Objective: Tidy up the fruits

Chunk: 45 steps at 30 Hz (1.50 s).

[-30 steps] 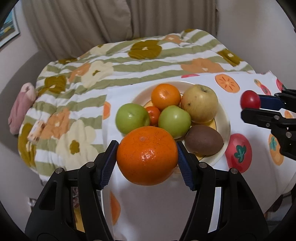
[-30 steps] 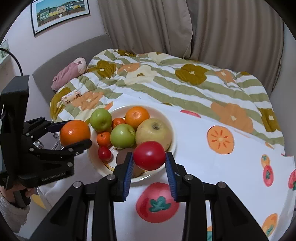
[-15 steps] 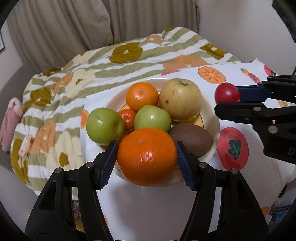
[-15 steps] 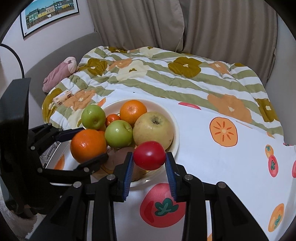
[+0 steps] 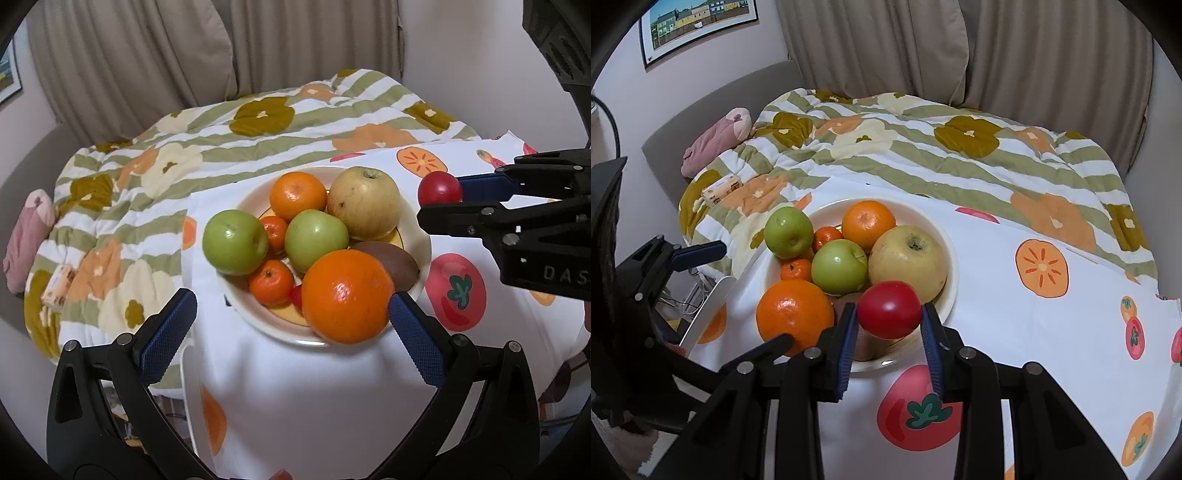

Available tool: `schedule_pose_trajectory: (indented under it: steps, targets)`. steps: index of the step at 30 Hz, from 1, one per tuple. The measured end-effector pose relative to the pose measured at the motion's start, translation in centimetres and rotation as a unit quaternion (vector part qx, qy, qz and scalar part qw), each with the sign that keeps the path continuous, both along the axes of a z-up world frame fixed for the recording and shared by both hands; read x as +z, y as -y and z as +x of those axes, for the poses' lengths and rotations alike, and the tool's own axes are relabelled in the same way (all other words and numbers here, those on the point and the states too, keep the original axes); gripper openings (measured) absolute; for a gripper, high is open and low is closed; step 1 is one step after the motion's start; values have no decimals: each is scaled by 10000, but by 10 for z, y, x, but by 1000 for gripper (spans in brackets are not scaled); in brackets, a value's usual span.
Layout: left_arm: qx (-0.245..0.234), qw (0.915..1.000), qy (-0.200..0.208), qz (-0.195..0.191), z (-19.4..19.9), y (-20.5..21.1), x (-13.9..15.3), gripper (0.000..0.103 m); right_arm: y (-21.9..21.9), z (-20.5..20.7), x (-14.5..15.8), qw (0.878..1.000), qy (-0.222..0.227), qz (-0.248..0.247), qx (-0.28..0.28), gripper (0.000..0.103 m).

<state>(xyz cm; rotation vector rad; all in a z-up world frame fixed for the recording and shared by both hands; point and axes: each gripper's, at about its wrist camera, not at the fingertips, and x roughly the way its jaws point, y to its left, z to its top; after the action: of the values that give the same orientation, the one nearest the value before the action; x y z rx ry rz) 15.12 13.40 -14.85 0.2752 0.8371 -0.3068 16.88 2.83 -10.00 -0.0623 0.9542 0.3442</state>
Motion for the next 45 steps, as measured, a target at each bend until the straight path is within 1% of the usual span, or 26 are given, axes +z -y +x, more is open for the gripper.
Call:
schedule_pose_trajectory:
  steps: [8, 17, 22, 23, 24, 25, 26, 27, 29, 33, 37, 42, 45]
  targets:
    - [309, 9995, 101, -47, -2, -21, 16, 103, -9, 8, 6, 9999, -15, 88, 131, 32]
    - [579, 9983, 34, 34, 9, -50, 13, 103, -29, 25, -8, 9994, -171, 140, 272, 32]
    - [611, 9981, -16, 57, 14, -59, 9, 103, -32, 27, -15, 9994, -253, 188, 109, 32]
    - [612, 9981, -20, 64, 14, -60, 9, 103, -31, 27, -16, 9993, -294, 218, 96, 36]
    - [606, 9981, -22, 69, 15, -60, 10, 103, -31, 28, -17, 9992, -330, 195, 62, 49]
    - [597, 9982, -24, 62, 15, -60, 10, 103, -31, 27, -17, 9995, -280, 153, -33, 55]
    - [595, 9982, -26, 62, 15, -60, 10, 103, -28, 26, -17, 9995, -251, 182, -94, 70]
    - [577, 9983, -29, 61, 15, -62, 10, 103, -27, 27, -17, 9993, -262, 254, -117, 82]
    - [531, 9986, -35, 62, 17, -65, 10, 103, -24, 26, -15, 9989, -250, 349, -213, 91]
    - [489, 9988, -21, 78, 19, -70, 14, 103, -24, 23, -12, 9988, -183, 275, -347, 92]
    - [513, 9986, 74, 97, 17, -69, 25, 103, -21, 20, -2, 9984, -122, 315, -445, 93]
    - [607, 9977, 258, 169, 8, -61, 49, 103, -10, 11, 20, 9982, 36, 358, -481, 93]
    - [713, 9968, 310, 162, -1, -52, 67, 103, 2, 0, 40, 9982, 167, 351, -456, 93]
